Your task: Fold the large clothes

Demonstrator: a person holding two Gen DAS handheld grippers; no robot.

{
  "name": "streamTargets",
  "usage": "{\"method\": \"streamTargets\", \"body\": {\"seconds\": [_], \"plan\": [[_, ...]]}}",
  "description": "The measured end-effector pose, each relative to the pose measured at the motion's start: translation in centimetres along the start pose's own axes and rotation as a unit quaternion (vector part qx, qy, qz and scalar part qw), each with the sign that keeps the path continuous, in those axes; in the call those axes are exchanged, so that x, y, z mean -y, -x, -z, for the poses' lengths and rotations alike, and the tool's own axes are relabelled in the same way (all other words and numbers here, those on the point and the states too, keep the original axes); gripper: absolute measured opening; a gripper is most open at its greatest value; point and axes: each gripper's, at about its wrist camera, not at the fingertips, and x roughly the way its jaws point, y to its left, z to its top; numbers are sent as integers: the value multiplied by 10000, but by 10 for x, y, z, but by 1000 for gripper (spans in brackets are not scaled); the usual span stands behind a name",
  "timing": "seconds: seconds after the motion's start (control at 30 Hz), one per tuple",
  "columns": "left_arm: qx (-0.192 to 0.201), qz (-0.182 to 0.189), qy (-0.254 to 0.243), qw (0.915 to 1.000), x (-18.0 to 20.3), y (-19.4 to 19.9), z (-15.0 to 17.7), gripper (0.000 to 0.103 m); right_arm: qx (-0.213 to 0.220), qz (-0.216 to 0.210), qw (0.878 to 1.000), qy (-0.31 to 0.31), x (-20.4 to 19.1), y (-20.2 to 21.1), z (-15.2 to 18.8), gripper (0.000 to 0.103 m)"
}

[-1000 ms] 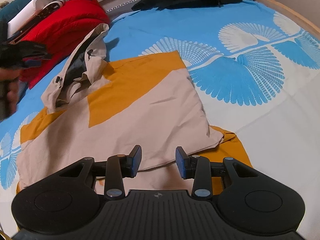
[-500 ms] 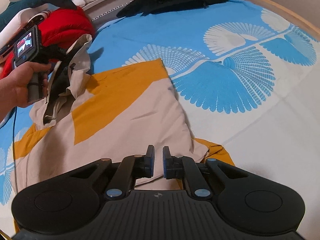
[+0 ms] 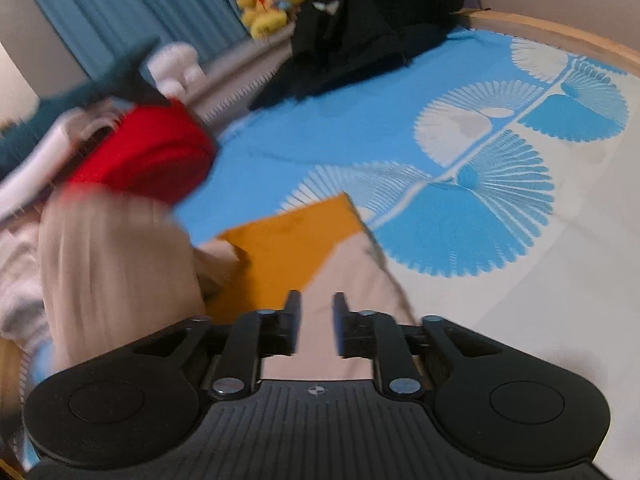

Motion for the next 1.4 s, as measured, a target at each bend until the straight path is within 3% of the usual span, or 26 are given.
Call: {"method": "streamTargets", "body": {"seconds": [0.03, 0.07, 0.1, 0.13, 0.27, 0.4, 0.53, 0.57, 0.7, 0.73, 0.9, 1.0, 1.03, 1.1, 1.17, 1.23, 1.27, 1.3, 1.37, 1.4], "plan": [[-323, -37, 285, 9991, -7, -1, 11, 16, 37, -91, 9999, -66, -1, 1, 1, 31], [-402, -25, 529, 9978, -14, -1, 15, 19, 28, -191, 9997, -118, -3, 1, 3, 33], [-266, 9, 846, 9961, -23, 3, 14, 22, 15, -299, 9995, -138, -5, 0, 5, 34], [-81, 62, 1133, 9935, -32, 8, 11, 32, -18, -418, 9990, -138, -8, 0, 7, 35], [484, 527, 2124, 9746, -66, 12, 4, 39, -335, -916, 9952, -108, -23, -11, 19, 45], [474, 1026, 3191, 9410, -96, -13, -3, 46, -869, -1370, 9865, -235, -37, -33, 33, 53], [170, 1031, 3588, 9276, -107, -44, -3, 46, -1061, -1320, 9854, -146, -51, -52, 43, 53], [56, 1055, 3773, 9201, -110, -51, 2, 47, -1105, -1306, 9851, -142, -54, -56, 45, 53], [-368, 1457, 4586, 8758, -118, -78, 23, 47, -1346, -1420, 9797, -446, -57, -72, 54, 53], [-383, 1559, 4625, 8720, -118, -83, 25, 47, -1367, -1459, 9783, -542, -58, -73, 59, 53], [-477, 1751, 4766, 8602, -114, -102, 32, 46, -1157, -2060, 9646, -1175, -57, -71, 54, 55], [-481, 1862, 4985, 8453, -113, -114, 37, 45, -1292, -2367, 9567, -1093, -68, -76, 56, 59], [-453, 1914, 4990, 8440, -111, -116, 37, 44, -1402, -2366, 9560, -1020, -73, -80, 58, 59], [-517, 1852, 5026, 8429, -108, -120, 37, 35, -1585, -2311, 9558, -887, -78, -86, 65, 63], [-519, 1908, 5002, 8431, -105, -126, 35, 9, -1725, -2250, 9554, -827, -82, -92, 69, 63], [-462, 1914, 4945, 8466, -102, -127, 32, 3, -1775, -2188, 9567, -723, -84, -96, 73, 60], [-393, 1995, 4875, 8491, -100, -128, 29, 2, -1750, -2148, 9588, -634, -86, -96, 73, 49], [-302, 2087, 4810, 8510, -99, -127, 27, 2, -1684, -2100, 9616, -534, -87, -96, 73, 30], [-58, 2267, 4788, 8481, -99, -124, 21, 2, -1603, -2089, 9641, -353, -89, -96, 72, 6], [203, 2422, 4788, 8436, -101, -121, 17, 2, -1523, -2079, 9658, -304, -89, -95, 71, 4]]}}
